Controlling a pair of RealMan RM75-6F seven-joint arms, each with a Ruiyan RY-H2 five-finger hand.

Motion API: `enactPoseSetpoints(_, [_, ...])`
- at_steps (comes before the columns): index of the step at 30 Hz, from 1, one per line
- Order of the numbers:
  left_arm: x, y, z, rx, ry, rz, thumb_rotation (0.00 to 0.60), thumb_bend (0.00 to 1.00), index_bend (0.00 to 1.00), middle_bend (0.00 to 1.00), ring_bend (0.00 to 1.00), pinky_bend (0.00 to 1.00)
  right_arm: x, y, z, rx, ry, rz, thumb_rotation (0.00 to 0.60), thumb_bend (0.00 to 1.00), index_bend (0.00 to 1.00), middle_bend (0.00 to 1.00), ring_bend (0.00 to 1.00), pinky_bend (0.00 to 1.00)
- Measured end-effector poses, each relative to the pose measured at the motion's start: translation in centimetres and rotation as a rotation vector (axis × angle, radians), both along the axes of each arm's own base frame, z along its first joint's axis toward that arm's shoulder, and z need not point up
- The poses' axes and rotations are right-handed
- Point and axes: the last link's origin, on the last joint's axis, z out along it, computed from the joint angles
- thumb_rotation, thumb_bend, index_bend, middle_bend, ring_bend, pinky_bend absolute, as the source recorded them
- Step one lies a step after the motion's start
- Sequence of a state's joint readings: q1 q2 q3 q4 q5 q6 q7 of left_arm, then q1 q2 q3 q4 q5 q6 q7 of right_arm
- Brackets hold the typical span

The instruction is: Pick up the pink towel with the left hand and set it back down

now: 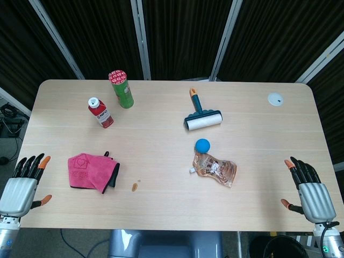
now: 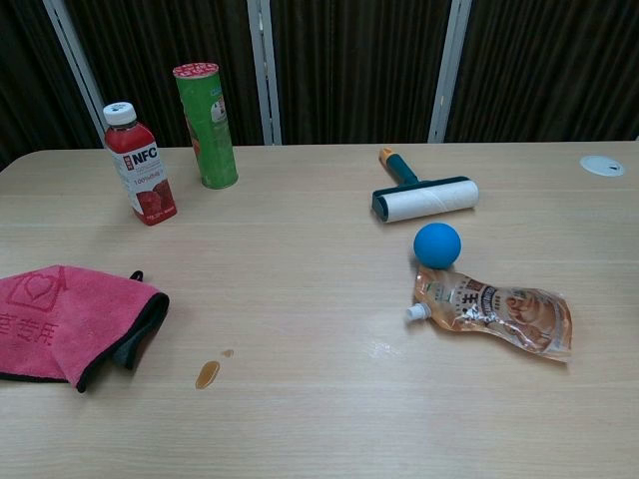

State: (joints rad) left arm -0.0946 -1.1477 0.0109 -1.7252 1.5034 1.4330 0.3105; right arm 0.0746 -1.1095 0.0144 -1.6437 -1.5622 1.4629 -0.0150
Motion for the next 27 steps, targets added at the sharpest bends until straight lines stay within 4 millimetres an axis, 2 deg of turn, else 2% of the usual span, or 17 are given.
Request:
enactPoseSetpoints(18, [0.0, 0.6, -0.2, -0.041, 0.018, 0.034, 0.600, 0.00, 0.00, 0.00, 0.00, 0.00, 0.0, 0.1, 0.0, 0.008, -0.007, -0.006, 0.600, 0.06, 0.00, 0.00, 0.00, 0.08])
enactPoseSetpoints(21, [0.1, 1.2, -0.5, -0.057, 0.031, 0.024, 0.600, 0.00, 0.01, 0.00, 0.00, 0.01, 0.0, 0.1, -0.1, 0.008, -0.010, -0.008, 0.600, 0.06, 0.00, 0.00, 0.00, 0.08])
enactPoseSetpoints(27, [1.0, 4.0, -1.4, -0.076, 0.062, -0.006, 0.600, 0.00, 0.08, 0.00, 0.00, 0.11, 0.1, 0.2, 0.0, 0.008, -0.015, -0.007, 0.600, 0.06, 0.00, 0.00, 0.00, 0.08])
